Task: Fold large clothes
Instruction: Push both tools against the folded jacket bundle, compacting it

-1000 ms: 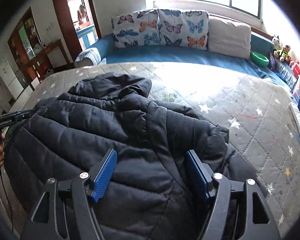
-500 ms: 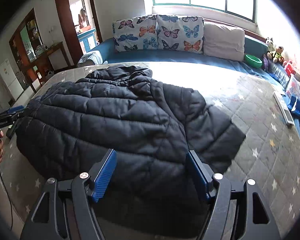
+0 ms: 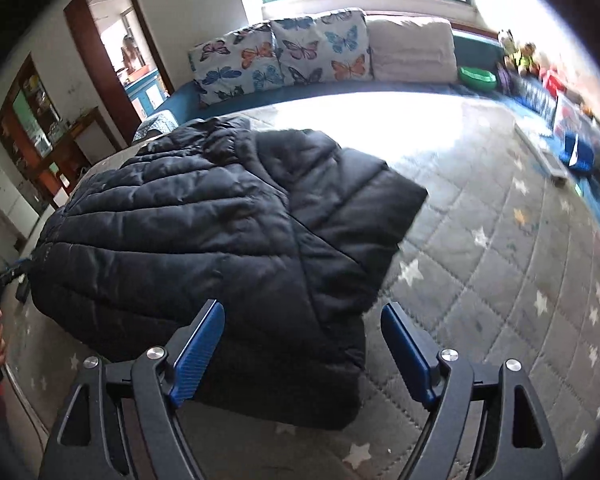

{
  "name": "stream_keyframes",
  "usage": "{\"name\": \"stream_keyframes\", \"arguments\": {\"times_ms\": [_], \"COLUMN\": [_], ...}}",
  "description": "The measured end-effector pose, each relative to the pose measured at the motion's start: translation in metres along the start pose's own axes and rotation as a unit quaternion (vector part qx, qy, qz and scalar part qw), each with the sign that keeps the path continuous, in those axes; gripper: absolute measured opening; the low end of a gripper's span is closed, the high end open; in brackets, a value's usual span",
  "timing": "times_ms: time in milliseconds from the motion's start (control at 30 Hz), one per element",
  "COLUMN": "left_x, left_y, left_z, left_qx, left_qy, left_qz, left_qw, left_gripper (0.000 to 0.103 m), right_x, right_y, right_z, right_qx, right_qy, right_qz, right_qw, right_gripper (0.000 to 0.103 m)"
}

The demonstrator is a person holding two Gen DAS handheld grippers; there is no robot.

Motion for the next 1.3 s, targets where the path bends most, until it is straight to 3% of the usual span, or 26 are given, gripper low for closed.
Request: {"name": "stream_keyframes", "arguments": {"times_ms": [367, 600, 767, 1000, 1300], "left_x": [0.015, 0.040, 0.057, 0.082, 0.122], "left_y": [0.003, 0.000, -0.009, -0.026, -0.044], "left_z": [0.018, 0.032, 0.034, 0.034, 0.023], "left_qx": [-0.064, -0.119, -0.124, -0.122, -0.125], "left_qy": [0.091, 0.168, 0.182, 0.197, 0.232], "left_qz": [0.047, 0.072, 0.089, 0.108, 0.149], "left_qw": [0.9927, 0.9760, 0.9712, 0.9667, 0.9530], "left_gripper": [0.096, 0.096, 0.103, 0.103, 0.103], "right_x": [0.018, 0.038, 0.052, 0.061, 0.062], "right_y": [0.003, 0.000, -0.004, -0.015, -0.016], "right_z": [-0.030, -0.044, -0.047, -0.026, -0.022], "right_qx": [0.088, 0.127, 0.142, 0.085, 0.074], "right_qy": [-0.092, -0.146, -0.183, -0.180, -0.172], "right_qz": [0.019, 0.039, 0.058, 0.090, 0.133], "right_qw": [0.992, 0.980, 0.971, 0.976, 0.973], "right_gripper": [0.096, 0.103, 0.103, 0.103, 0.103]}}
Point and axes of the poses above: each gripper's, at about its wrist camera, not at the fingertips, and x roughly the way its jaws point, z to its left, y to its underside, the point moved 1 cm from there along x, roughly the way its jaws point, and after that the axes turned 5 degrees about -y, right-handed, at the moved point
